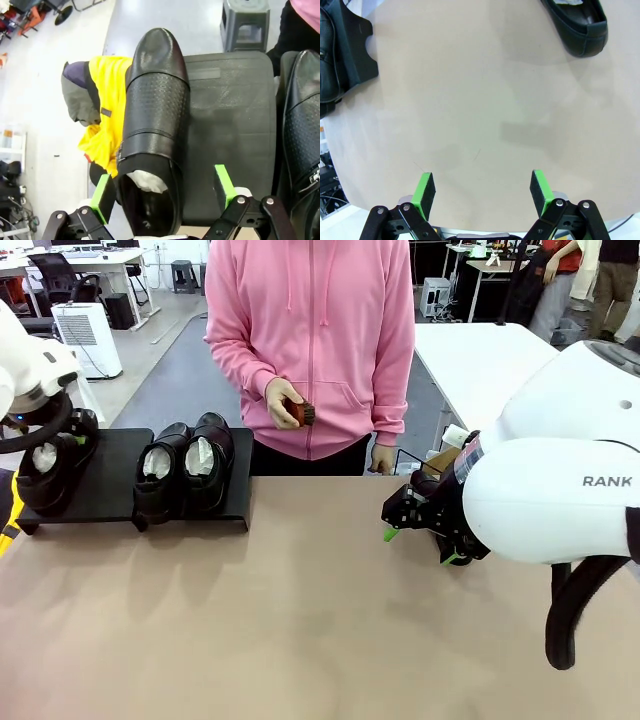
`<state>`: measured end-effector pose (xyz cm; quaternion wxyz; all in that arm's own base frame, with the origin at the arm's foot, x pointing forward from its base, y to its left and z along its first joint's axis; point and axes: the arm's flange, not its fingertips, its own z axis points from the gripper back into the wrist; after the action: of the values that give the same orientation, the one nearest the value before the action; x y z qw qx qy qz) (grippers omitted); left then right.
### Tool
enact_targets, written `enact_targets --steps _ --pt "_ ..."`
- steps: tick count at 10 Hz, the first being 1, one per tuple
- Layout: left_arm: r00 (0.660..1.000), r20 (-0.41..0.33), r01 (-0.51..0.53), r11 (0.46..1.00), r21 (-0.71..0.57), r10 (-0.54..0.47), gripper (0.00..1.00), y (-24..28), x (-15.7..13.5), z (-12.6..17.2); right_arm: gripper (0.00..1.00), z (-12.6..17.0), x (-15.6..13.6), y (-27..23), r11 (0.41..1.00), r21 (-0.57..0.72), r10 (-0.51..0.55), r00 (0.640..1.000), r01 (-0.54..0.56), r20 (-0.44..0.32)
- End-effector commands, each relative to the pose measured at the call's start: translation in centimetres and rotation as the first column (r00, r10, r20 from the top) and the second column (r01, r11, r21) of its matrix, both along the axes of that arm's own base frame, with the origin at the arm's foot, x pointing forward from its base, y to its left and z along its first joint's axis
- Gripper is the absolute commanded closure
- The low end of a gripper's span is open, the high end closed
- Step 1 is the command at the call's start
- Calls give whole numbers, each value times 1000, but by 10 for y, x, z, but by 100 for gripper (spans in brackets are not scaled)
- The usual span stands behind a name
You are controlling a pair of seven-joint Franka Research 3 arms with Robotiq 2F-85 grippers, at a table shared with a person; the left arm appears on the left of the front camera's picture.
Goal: Organize the shoes by placing them on the stand.
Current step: Place the Shoe from the middle of the table onto the Shoes Stand, then pick up one Shoe and place it in the middle of the table.
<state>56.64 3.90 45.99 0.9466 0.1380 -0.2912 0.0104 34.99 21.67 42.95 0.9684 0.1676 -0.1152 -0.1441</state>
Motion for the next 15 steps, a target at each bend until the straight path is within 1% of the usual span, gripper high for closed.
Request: enact_targets --steps 1,9,10,11,12,13,14,15 --pt "1000 7 22 1000 4 -22 0 0 3 -4 0 1 4 1 1000 10 17 1000 -17 8" --pt "1000 0 17 1000 2 -17 0 -1 4 -5 0 1 4 1 1000 10 17 1000 -17 8" --pt "998 21 56 998 -33 -56 0 -15 -22 4 0 1 4 1 1000 10 17 1000 -17 8" --pt "995 69 74 996 -57 -70 0 -25 -53 19 0 1 4 1 1000 10 17 1000 -17 8" --pt "995 67 84 990 -111 -77 0 -30 -76 31 0 1 4 1 1000 10 17 1000 -17 8" --pt "996 -3 90 978 -188 -92 0 -35 -98 38 0 1 4 1 1000 10 17 1000 -17 8" --pt "990 -63 109 959 -260 -129 0 -41 -119 41 0 1 4 1 1000 10 17 1000 -17 8" --pt "978 -109 142 945 -294 -180 0 -45 -138 41 0 1 4 1 1000 10 17 1000 -17 8"
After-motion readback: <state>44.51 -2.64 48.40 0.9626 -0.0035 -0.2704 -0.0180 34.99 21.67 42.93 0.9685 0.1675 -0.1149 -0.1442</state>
